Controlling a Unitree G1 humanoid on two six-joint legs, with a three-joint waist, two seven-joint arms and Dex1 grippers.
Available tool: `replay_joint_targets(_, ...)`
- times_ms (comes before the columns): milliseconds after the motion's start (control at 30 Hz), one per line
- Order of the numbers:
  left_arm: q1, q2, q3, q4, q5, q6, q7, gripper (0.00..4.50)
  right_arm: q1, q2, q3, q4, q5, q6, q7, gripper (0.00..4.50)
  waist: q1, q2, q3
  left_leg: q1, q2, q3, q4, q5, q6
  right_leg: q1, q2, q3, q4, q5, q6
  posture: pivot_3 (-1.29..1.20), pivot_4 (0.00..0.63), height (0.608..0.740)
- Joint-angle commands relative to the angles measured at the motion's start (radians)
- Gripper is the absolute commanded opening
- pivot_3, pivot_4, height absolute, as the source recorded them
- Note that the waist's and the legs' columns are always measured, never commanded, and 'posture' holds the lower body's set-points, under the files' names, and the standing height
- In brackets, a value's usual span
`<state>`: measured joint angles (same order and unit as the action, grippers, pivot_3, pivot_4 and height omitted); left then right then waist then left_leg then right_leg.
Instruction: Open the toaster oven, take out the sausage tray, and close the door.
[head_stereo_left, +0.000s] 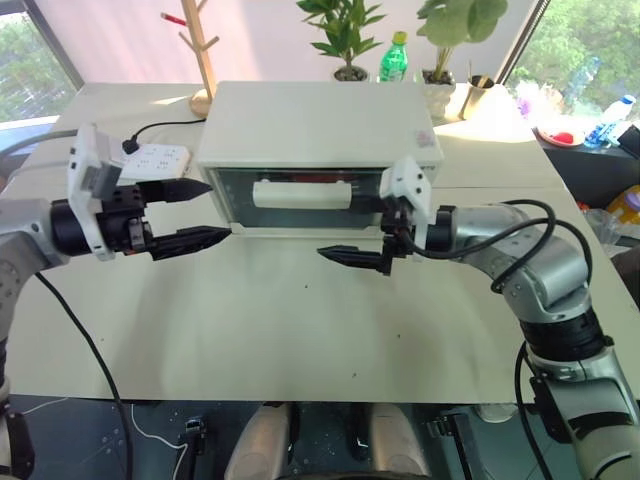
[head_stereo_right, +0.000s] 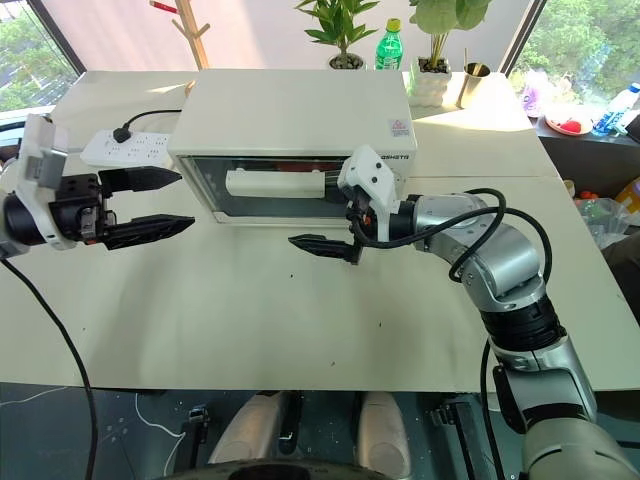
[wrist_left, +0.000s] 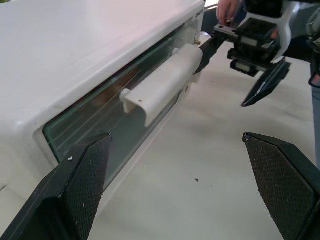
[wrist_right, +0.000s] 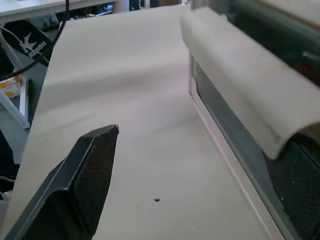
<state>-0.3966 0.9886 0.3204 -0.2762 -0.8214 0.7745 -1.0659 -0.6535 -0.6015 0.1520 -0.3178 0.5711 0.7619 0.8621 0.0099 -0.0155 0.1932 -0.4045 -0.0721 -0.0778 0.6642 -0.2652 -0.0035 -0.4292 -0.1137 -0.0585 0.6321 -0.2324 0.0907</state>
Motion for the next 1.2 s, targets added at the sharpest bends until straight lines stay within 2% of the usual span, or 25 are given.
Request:
replay_joint_targets(33,-0.025,-0.004,-0.011,0.006,0.01,-0.024,0.0,4.44,0.024,0.003,-0.033,-0.091,0.047,-0.006,0.02,4.46,0.0,0.0,0.0,0.0,0.0,0.0,0.0,0.0,0.0,0.0,0.0,0.0,0.0,0.0,0.0,0.0,0.15,0.717)
replay_joint_targets(233,-0.08,-0.012,-0.039,0.055,0.014,-0.027,-0.01,4.44,0.102,-0.022,-0.024,-0.166,0.062,-0.006,0.042,4.46,0.001,0.0,0.0,0.0,0.0,0.0,0.0,0.0,0.0,0.0,0.0,0.0,0.0,0.0,0.0,0.0,0.15,0.717)
replay_joint_targets(400,-0.22,-0.046,-0.056,0.151,-0.027,0.017,-0.001,4.44,0.175,-0.048,-0.005,-0.201,0.05,-0.015,0.055,4.46,0.003,-0.001,-0.001,0.0,-0.001,-0.002,0.001,0.0,0.0,0.001,0.001,-0.001,0.0,0.0,0.0,0.0,0.15,0.717)
replay_joint_targets(433,-0.242,-0.05,-0.067,0.171,-0.016,0.011,-0.005,3.92,0.183,-0.047,-0.005,-0.203,0.048,-0.016,0.052,4.5,0.001,-0.001,-0.001,0.0,-0.001,-0.001,0.001,0.0,0.0,0.001,0.001,-0.001,0.0,0.001,0.001,0.0,0.15,0.717)
replay_joint_targets(500,-0.277,-0.056,-0.1,0.206,0.021,-0.011,-0.022,3.26,0.196,-0.045,-0.006,-0.207,0.046,-0.019,0.047,4.5,-0.005,-0.001,-0.001,0.0,-0.001,0.0,0.002,0.0,0.0,0.001,0.001,0.0,0.0,0.001,0.001,0.0,0.15,0.717)
replay_joint_targets(533,-0.295,-0.061,-0.125,0.228,0.053,-0.032,-0.029,2.61,0.201,-0.044,-0.007,-0.208,0.045,-0.021,0.044,4.5,-0.005,-0.001,-0.001,0.0,-0.001,0.0,0.002,0.0,0.0,0.001,0.001,0.0,0.0,0.001,0.001,0.0,0.15,0.717)
replay_joint_targets(567,-0.312,-0.066,-0.15,0.251,0.081,-0.053,-0.038,2.21,0.205,-0.043,-0.008,-0.208,0.042,-0.024,0.041,4.5,-0.005,-0.001,-0.001,0.001,-0.001,0.0,0.001,0.0,0.0,0.001,0.001,0.0,0.001,0.001,0.001,0.0,0.15,0.717)
replay_joint_targets(900,-0.336,-0.084,-0.329,0.35,0.295,-0.259,-0.189,2.21,0.235,-0.035,-0.015,-0.223,0.028,-0.036,-0.002,4.5,-0.003,-0.001,-0.001,0.001,-0.001,0.0,0.002,0.0,0.0,0.001,0.001,0.0,0.002,0.001,0.001,0.0,0.15,0.717)
replay_joint_targets(1200,-0.325,-0.119,-0.364,0.374,0.364,-0.327,-0.245,2.21,0.254,-0.054,-0.039,-0.247,0.027,-0.024,-0.038,4.5,-0.001,-0.001,-0.001,0.001,-0.001,0.0,0.002,0.0,0.0,0.001,0.001,0.0,0.002,0.001,0.001,0.0,0.15,0.717)
